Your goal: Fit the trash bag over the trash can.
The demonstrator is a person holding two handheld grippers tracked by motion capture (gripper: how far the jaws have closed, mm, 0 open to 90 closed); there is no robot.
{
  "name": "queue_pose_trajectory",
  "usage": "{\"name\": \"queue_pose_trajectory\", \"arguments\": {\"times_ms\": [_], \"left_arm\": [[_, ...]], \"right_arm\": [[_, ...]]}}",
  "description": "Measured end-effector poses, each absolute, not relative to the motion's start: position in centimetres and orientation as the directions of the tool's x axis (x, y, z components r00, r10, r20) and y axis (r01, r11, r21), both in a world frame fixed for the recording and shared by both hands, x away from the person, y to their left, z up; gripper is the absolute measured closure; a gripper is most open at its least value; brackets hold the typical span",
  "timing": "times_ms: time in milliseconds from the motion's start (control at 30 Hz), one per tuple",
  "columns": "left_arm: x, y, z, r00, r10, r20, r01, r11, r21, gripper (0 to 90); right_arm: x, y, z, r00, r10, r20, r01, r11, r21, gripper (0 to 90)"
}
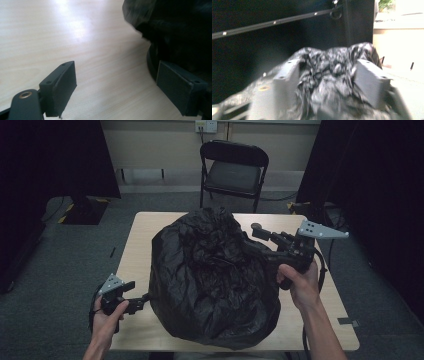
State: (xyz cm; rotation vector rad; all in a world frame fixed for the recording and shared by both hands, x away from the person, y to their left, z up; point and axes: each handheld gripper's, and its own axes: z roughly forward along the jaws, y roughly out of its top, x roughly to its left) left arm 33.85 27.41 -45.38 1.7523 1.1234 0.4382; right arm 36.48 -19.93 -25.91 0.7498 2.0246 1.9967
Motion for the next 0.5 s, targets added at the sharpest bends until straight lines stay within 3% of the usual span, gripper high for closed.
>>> {"name": "queue_pose_trajectory", "arguments": {"times_ms": [167, 300, 367, 400, 433, 467, 500], "left_arm": [[33.1, 27.8, -43.2, 0.521, 0.835, -0.175, 0.423, -0.075, 0.903, 15.9], [32.3, 27.9, -41.6, 0.542, 0.824, -0.165, 0.375, -0.062, 0.925, 16.1], [31.9, 27.6, -41.0, 0.561, 0.813, -0.158, 0.360, -0.067, 0.930, 16.6], [31.6, 27.5, -40.8, 0.580, 0.800, -0.152, 0.347, -0.074, 0.935, 20.9], [31.2, 27.4, -40.5, 0.598, 0.789, -0.142, 0.325, -0.077, 0.943, 32.5], [30.8, 27.2, -40.2, 0.610, 0.780, -0.137, 0.305, -0.072, 0.950, 38.0], [30.4, 27.0, -39.9, 0.624, 0.771, -0.131, 0.287, -0.069, 0.955, 36.4]], "right_arm": [[35.8, -21.2, -26.8, -0.837, 0.535, 0.114, 0.131, -0.006, 0.991, 52.1], [35.5, -22.8, -27.3, -0.824, 0.553, 0.123, 0.115, -0.049, 0.992, 54.7], [35.5, -23.6, -27.6, -0.798, 0.589, 0.130, 0.148, -0.019, 0.989, 50.4], [35.5, -24.0, -27.8, -0.791, 0.593, 0.148, 0.177, -0.010, 0.984, 47.0], [35.6, -24.4, -28.0, -0.792, 0.588, 0.165, 0.197, -0.011, 0.980, 45.0], [35.6, -24.7, -28.3, -0.790, 0.587, 0.177, 0.208, -0.015, 0.978, 42.6], [35.6, -25.0, -28.6, -0.776, 0.604, 0.180, 0.217, -0.012, 0.976, 40.8]]}}
